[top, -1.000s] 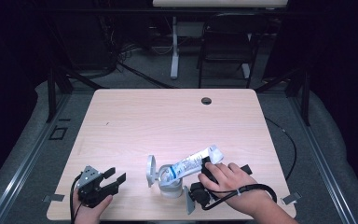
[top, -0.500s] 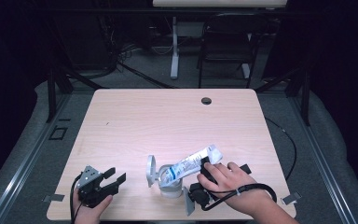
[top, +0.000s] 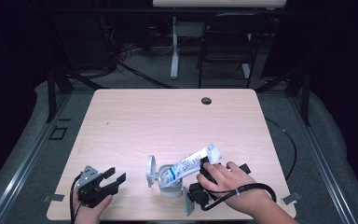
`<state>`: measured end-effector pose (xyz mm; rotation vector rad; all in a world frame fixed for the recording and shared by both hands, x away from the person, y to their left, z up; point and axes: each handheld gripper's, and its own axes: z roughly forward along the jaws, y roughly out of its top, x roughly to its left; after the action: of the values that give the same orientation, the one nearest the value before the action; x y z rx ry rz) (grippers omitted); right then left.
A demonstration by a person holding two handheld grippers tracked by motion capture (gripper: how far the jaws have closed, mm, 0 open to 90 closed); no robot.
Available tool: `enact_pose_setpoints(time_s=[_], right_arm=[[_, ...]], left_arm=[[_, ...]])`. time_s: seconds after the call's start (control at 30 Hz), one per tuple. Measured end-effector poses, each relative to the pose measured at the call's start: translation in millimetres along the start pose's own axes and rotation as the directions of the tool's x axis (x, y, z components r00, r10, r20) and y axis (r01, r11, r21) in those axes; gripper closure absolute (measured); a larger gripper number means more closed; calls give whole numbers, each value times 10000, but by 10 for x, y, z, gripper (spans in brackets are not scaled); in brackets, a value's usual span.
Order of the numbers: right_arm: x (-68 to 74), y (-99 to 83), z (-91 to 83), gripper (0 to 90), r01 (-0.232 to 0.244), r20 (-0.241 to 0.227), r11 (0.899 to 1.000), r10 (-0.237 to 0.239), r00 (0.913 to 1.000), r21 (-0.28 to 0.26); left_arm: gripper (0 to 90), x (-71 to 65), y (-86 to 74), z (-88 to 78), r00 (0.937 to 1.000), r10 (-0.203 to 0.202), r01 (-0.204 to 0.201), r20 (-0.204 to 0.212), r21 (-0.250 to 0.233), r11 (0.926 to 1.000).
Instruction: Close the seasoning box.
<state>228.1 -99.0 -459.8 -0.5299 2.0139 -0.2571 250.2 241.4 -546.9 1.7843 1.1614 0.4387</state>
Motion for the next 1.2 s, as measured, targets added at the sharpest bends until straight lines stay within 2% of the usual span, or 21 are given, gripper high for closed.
enact_pose_setpoints(time_s=[0.53, 1.1, 1.2], right_arm=[[-3, 5, -2, 832, -90, 55, 10000, 90, 9999, 38], [-7, 12, -7, 852, 216, 203, 9998, -217, 9996, 27], [-2, 15, -8, 854, 239, 167, 9997, -240, 9996, 81]], left_arm=[[460, 4, 0, -3, 10000, -9, 9, -19, -7, 10000], [460, 10, -4, 0, 10000, -13, 12, 14, 48, 10000], [460, 9, -11, 10, 10000, -43, 43, 2, -63, 10000]])
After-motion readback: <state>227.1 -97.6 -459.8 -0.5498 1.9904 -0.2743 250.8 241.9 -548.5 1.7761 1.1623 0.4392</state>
